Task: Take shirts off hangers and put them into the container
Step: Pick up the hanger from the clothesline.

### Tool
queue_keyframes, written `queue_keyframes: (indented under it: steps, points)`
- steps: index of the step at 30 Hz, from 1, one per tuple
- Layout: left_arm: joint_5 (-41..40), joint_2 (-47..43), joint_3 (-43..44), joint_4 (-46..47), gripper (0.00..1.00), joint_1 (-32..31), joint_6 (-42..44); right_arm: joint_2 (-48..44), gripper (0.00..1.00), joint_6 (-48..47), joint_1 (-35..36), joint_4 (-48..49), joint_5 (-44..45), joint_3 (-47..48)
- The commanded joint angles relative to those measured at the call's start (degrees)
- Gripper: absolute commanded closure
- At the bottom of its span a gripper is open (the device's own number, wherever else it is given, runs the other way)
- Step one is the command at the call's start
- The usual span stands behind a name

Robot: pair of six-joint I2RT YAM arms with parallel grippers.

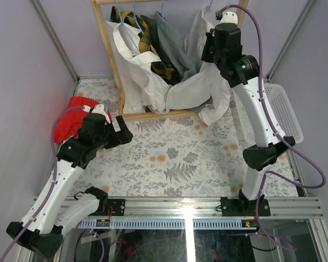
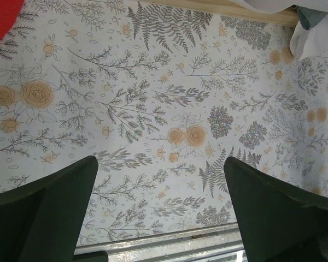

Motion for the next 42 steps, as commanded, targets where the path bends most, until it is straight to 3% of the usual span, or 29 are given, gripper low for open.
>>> queue_keyframes:
  steps: [1,13,23,26,32,35,42]
  points:
    - [-0.31,0.67,2.47,-0.49,0.00,0.14,-0.05,-2.75,1.00,-4.39,-0.20,5.75,3.32,5.96]
    - [-2.55,-0.95,3.16,-1.72,0.00,0.14,-0.56,-14.82,1.00,-9.64,-0.12,3.25,0.20,4.69]
    - [-3.87,-2.82,3.45,-1.93,0.00,0.13,-0.76,-26.72,1.00,-7.33,-0.17,-0.09,-0.42,-2.48]
    - [-3.71,-2.43,3.50,-1.65,0.00,0.13,-0.67,-28.05,1.00,-4.86,-0.20,-4.52,-4.41,-4.64]
    - [0.11,-1.93,4.10,-0.21,0.00,0.13,-0.92,-40.61,1.00,0.53,-0.14,0.66,-13.20,-29.02]
    - [4.18,-1.96,4.62,1.86,0.00,0.14,-1.38,-44.84,1.00,2.49,-0.15,-0.12,-17.62,-36.25]
    - [16.51,-1.23,4.38,9.73,0.00,0.18,-3.08,-55.68,1.00,8.07,-0.13,-1.86,-18.76,-52.67]
